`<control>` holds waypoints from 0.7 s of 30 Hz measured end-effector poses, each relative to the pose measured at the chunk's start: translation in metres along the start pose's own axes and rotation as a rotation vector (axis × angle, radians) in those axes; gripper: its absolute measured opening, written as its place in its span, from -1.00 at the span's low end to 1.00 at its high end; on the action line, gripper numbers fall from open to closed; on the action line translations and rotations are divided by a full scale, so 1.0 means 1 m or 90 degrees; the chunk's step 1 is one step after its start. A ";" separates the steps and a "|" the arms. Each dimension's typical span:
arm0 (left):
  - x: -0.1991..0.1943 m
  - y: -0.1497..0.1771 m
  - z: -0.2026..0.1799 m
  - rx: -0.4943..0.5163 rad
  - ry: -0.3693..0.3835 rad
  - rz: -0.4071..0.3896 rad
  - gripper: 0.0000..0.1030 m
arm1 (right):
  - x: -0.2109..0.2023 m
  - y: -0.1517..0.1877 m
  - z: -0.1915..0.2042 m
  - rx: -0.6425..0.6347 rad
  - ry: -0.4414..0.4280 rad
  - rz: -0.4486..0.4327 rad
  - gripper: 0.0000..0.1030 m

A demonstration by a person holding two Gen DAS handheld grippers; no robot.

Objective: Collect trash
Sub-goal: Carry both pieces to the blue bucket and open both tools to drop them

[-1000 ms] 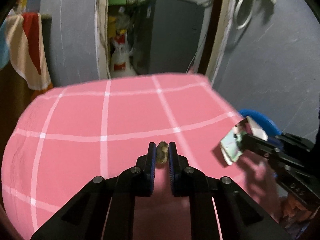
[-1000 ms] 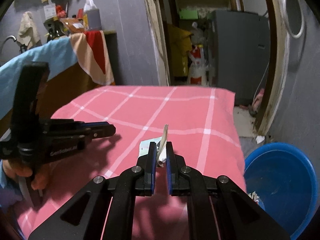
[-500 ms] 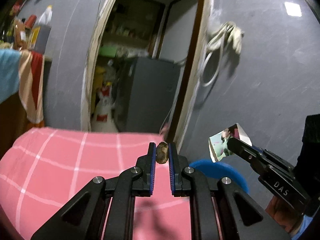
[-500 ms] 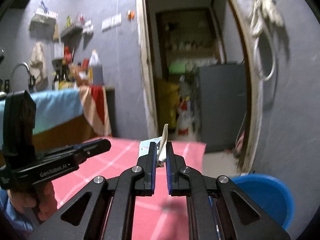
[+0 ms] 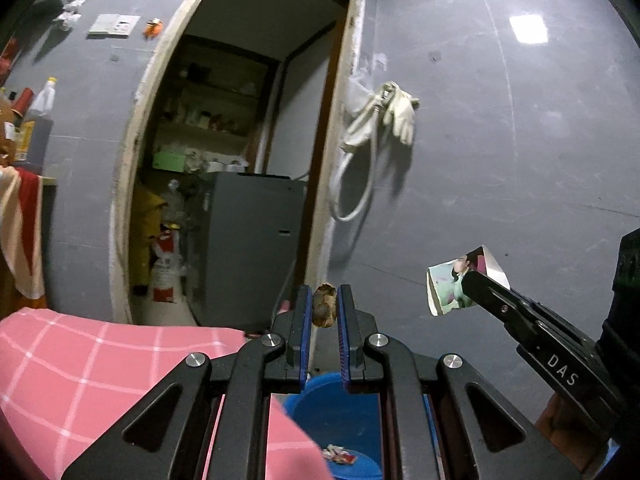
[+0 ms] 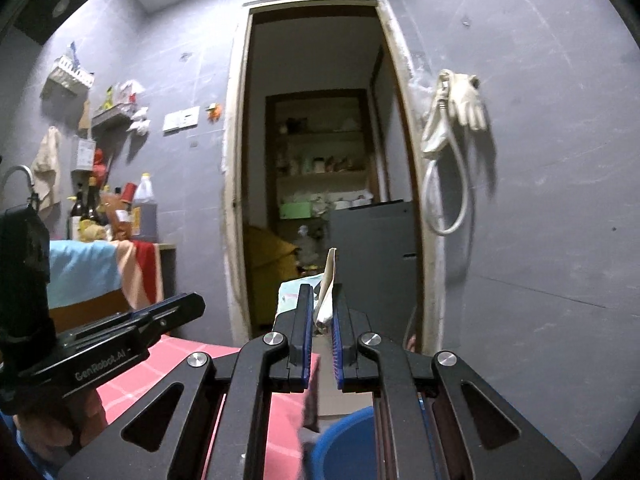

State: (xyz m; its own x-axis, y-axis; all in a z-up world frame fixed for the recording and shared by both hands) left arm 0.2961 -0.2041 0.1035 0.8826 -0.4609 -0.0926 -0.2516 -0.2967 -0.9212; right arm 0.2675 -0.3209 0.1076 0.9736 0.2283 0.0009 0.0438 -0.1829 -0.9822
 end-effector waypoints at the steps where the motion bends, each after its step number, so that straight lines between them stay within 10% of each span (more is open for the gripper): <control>1: 0.006 0.004 -0.004 -0.001 0.003 0.008 -0.82 | 0.000 0.003 -0.004 0.001 0.005 0.004 -0.87; 21: 0.092 0.102 -0.020 -0.003 -0.033 0.230 -0.81 | 0.021 0.109 -0.062 0.094 0.044 0.173 -0.87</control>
State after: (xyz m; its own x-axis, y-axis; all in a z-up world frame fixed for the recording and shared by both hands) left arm 0.3437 -0.2938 0.0089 0.7551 -0.4942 -0.4308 -0.5524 -0.1258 -0.8240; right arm 0.3064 -0.3952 0.0123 0.9585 0.1231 -0.2572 -0.2479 -0.0854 -0.9650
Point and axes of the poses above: each gripper's, at about its wrist camera, not at the fingertips, and x roughly the way its jaws point, z to its left, y to its underside, the point moved 9 cm from there along x, roughly the way its jaws point, and after that the axes turned 13 degrees about -x, right-handed, at the moved point
